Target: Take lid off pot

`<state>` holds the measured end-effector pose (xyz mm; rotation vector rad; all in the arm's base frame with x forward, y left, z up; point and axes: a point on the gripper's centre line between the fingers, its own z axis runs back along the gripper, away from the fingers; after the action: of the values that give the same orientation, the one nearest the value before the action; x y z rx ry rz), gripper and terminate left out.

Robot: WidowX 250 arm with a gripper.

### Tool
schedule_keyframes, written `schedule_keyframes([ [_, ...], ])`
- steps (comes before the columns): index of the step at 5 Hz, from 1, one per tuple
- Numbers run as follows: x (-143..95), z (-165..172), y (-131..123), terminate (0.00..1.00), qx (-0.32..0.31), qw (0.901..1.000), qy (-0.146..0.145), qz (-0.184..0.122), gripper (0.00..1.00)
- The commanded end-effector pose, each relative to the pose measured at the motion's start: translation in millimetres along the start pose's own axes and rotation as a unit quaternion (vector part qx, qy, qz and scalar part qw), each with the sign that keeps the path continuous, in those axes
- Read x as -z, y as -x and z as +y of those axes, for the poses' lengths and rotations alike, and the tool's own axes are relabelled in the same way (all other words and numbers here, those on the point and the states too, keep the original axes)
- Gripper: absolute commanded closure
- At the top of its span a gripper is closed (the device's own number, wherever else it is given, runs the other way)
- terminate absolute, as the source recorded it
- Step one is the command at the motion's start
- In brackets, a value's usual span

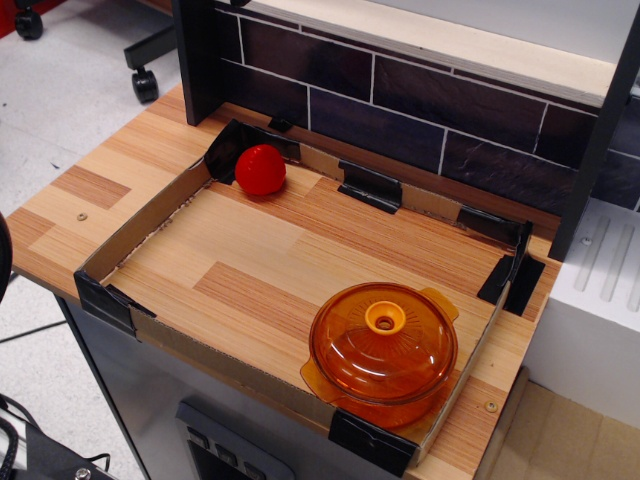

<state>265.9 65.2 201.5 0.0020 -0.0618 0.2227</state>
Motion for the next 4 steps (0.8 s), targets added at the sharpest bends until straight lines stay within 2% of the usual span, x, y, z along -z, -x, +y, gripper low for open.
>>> schedule_keyframes([
  [1, 0, 0, 0, 0.0, 0.0, 1.0, 0.0, 0.0, 0.0],
  [2, 1, -16, -2, 0.0, -0.007, 0.9997, 0.014, 0.02, 0.0],
  [3, 7, -34, 11, 0.0, -0.003, 0.9999, 0.007, 0.008, 0.0],
  [4, 15, -51, 24, 0.0, 0.028, 0.9991, 0.023, 0.024, 0.0],
])
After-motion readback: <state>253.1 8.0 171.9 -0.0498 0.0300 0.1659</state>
